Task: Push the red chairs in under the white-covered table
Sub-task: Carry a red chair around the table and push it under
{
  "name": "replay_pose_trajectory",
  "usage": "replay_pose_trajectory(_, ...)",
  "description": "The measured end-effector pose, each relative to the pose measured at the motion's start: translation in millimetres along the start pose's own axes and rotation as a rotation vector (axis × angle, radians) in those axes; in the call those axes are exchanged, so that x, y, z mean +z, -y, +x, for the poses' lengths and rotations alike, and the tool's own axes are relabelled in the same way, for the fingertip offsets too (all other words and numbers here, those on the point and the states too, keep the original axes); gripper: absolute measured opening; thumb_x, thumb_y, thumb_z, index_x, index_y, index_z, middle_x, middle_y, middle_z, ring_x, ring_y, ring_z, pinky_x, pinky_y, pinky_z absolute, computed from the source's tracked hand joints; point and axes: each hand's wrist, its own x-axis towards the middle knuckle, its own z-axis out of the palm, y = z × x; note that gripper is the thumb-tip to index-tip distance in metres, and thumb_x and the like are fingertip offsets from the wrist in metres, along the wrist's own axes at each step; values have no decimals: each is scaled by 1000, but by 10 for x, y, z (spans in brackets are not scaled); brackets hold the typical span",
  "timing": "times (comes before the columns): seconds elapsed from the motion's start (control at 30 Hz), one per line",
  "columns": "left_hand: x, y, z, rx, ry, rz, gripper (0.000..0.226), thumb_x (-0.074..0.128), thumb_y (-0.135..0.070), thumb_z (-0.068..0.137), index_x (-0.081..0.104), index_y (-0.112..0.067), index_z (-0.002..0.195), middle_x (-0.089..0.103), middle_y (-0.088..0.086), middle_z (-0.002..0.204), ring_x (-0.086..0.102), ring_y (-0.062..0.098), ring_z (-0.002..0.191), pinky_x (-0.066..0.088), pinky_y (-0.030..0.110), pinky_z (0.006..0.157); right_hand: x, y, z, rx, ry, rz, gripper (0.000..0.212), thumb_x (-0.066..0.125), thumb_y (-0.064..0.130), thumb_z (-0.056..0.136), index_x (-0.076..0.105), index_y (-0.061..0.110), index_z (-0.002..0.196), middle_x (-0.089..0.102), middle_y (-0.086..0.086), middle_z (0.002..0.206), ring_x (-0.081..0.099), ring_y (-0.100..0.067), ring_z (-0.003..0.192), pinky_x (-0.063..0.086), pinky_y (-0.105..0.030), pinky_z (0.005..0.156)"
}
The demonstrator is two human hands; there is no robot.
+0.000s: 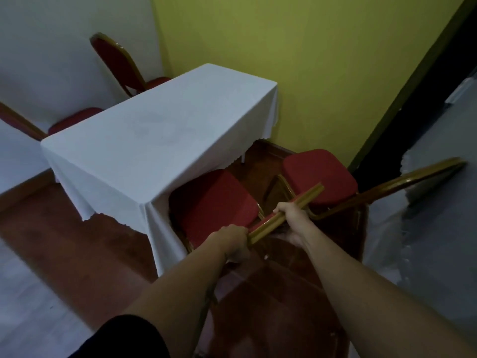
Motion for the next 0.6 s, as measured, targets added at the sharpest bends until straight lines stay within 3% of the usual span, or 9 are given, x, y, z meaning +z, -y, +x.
replay_pose_trajectory(0.13,-83,-133,156,-5,3,10,53,63,-25,94,50,-17,145,57,12,138,60,32,122,54,41,100,-94,171,150,7,16,-70,18,59,6,86,52,4,102,58,-15,80,65,-38,85,61,-61,75)
replay_pose_trajectory(0.2,-99,-204,260,0,-1,20,53,65,-26,93,52,-17,143,58,11,136,61,31,121,54,41,99,-154,271,214,8,12,-108,9,59,5,87,52,4,93,56,-15,81,64,-37,83,61,-57,71)
replay_pose_trajectory(0.27,-115,-261,361,10,-5,33,50,66,-27,92,55,-16,140,60,11,134,62,31,120,54,41,98,-198,360,279,10,2,-142,8,58,5,87,52,4,92,56,-15,82,63,-37,82,60,-51,63)
replay_pose_trajectory(0.4,-184,-354,558,6,-7,25,48,65,-29,93,56,-17,139,62,10,131,63,29,116,53,37,90,-255,533,441,24,13,-193,9,57,8,89,53,4,82,55,-14,79,61,-36,84,59,-54,75)
replay_pose_trajectory(0.6,-422,-529,890,-56,-48,-31,50,64,-28,93,54,-17,141,61,10,133,63,29,117,50,34,83,-278,925,898,53,105,-251,14,55,10,90,53,6,78,55,-12,77,61,-32,80,57,-53,79)
